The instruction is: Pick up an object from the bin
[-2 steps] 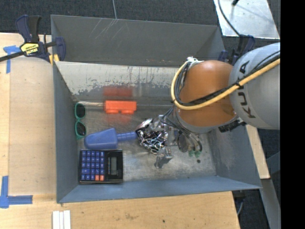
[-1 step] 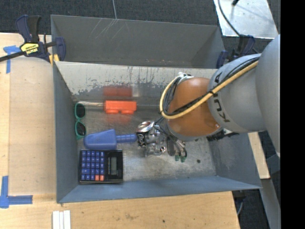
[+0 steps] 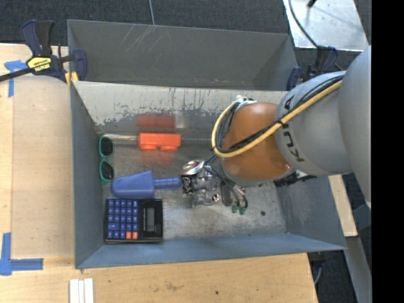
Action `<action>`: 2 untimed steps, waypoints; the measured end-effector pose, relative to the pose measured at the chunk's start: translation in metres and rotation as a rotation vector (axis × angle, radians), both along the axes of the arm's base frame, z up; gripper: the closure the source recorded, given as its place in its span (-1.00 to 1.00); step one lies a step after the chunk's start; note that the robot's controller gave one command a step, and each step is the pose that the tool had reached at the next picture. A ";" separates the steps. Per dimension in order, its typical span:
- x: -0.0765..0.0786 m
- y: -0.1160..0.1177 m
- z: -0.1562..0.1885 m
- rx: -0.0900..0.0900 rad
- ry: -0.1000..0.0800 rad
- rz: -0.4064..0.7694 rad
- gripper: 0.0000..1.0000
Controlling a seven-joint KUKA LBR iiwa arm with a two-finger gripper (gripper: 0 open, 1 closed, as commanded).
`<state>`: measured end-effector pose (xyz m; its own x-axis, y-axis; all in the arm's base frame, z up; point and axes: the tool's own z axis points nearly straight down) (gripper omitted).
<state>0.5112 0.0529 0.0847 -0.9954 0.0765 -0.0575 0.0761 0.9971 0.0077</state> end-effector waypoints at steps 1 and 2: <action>-0.006 0.006 0.029 -0.003 0.050 -0.011 1.00; -0.008 -0.013 0.095 -0.002 0.060 -0.027 1.00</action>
Offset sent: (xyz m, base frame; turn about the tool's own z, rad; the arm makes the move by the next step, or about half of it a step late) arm -0.0079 -0.0262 0.1209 0.0362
